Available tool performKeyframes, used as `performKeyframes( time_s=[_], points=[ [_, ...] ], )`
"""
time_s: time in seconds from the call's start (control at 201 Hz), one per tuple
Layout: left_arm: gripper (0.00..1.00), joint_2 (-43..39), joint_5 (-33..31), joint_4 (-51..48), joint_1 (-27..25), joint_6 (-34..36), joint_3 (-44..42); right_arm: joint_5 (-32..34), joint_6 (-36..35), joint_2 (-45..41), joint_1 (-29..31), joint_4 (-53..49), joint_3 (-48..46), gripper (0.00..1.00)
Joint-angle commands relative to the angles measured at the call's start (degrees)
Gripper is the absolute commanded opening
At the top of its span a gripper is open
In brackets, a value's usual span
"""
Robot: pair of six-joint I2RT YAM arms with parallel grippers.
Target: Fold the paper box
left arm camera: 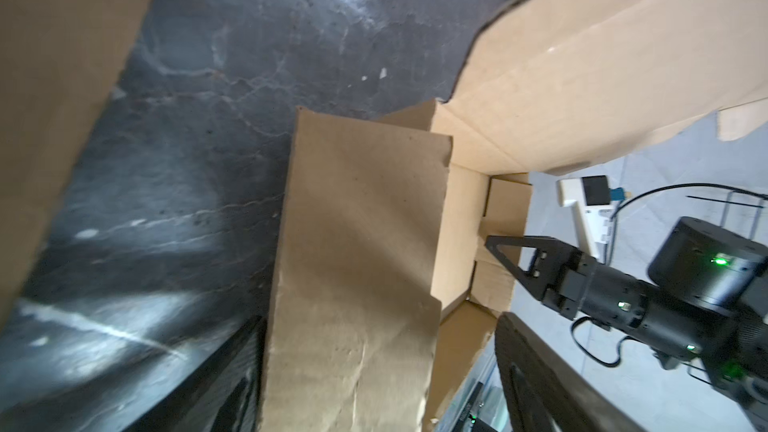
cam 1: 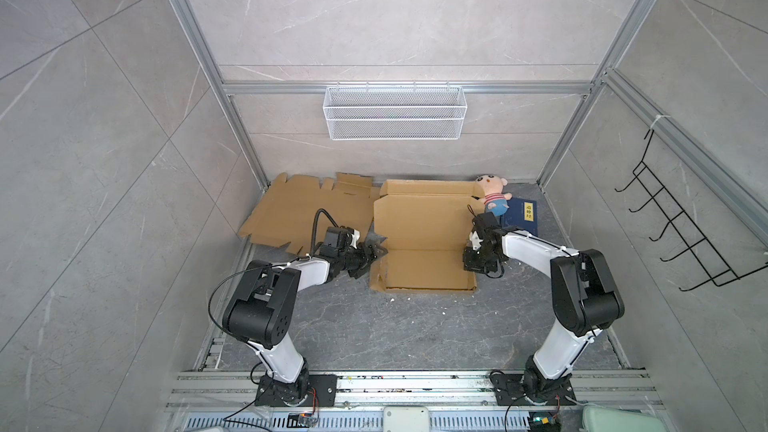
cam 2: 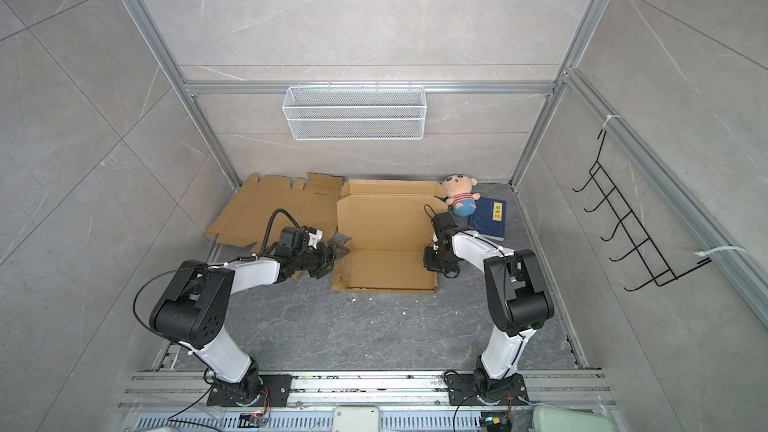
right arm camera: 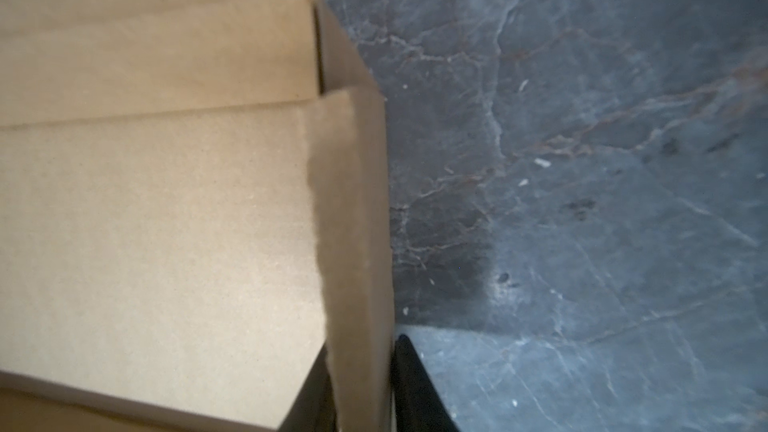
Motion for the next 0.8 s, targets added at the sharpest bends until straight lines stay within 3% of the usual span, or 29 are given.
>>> performKeyframes(
  time_s=[0.0, 0.453, 0.612, 0.791],
  points=[
    [0.86, -1.93, 2.29, 3.49, -0.23, -2.65, 1.29, 0.05, -0.38, 0.55, -0.13, -0.56, 0.43, 0.25],
    [0.81, -0.5, 0.42, 3.63, -3.56, -3.78, 2.73, -0.74, 1.71, -0.97, 1.21, 0.69, -0.62, 0.24],
    [0.8, 1.32, -1.49, 0.08, -4.57, -0.9, 3.71, -0.88, 2.16, -0.77, 1.9, 0.91, -0.28, 0.24],
    [0.72, 1.5, -4.61, -7.82, -4.81, 4.11, 6.22, -0.74, 1.9, -0.68, 2.07, 0.47, 0.01, 0.24]
  ],
)
